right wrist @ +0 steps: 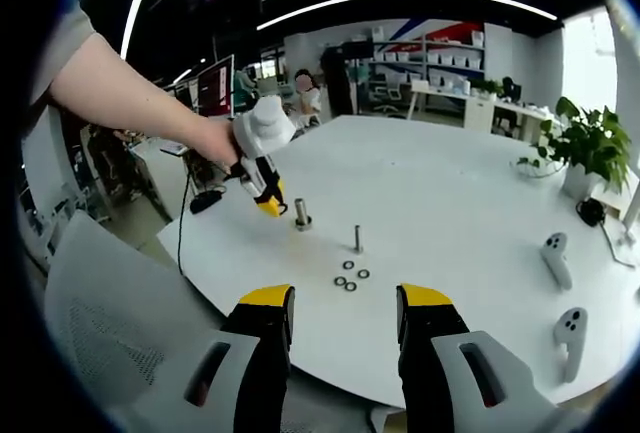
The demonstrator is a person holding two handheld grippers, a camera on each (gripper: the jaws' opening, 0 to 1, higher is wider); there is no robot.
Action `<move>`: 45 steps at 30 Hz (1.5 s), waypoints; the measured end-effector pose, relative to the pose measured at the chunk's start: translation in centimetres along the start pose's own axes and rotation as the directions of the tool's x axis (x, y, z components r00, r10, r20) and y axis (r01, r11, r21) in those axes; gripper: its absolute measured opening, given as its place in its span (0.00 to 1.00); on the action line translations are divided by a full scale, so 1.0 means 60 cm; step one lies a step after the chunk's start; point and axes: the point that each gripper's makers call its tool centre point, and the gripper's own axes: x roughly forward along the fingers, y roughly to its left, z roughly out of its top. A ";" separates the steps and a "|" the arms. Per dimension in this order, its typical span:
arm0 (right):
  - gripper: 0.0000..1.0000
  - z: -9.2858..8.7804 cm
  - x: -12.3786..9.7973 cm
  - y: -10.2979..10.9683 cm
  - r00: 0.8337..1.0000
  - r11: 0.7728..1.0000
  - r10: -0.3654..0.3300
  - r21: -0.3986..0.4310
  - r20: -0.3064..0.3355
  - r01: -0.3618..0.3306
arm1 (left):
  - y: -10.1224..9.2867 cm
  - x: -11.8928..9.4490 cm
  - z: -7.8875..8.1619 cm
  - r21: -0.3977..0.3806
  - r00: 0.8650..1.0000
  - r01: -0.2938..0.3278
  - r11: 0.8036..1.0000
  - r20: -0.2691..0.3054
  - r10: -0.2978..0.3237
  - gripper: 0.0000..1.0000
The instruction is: Place the washer onto the threaded stud by aligning its center hole with the stud, sliding it down to the base, and recovering from edge contact or off-axis alignment until the washer reaches the visible bottom stop.
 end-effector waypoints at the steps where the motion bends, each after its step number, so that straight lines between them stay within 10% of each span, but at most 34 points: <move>1: 0.43 0.000 0.000 0.000 1.000 1.000 0.001 0.000 0.000 -0.001 | 0.003 -0.003 0.005 0.000 1.000 -0.003 1.000 0.009 0.003 0.19; 45: 0.43 -0.003 0.002 -0.003 1.000 1.000 -0.007 0.002 -0.009 0.007 | 0.025 0.057 0.039 0.084 0.998 0.016 0.996 -0.064 -0.011 0.19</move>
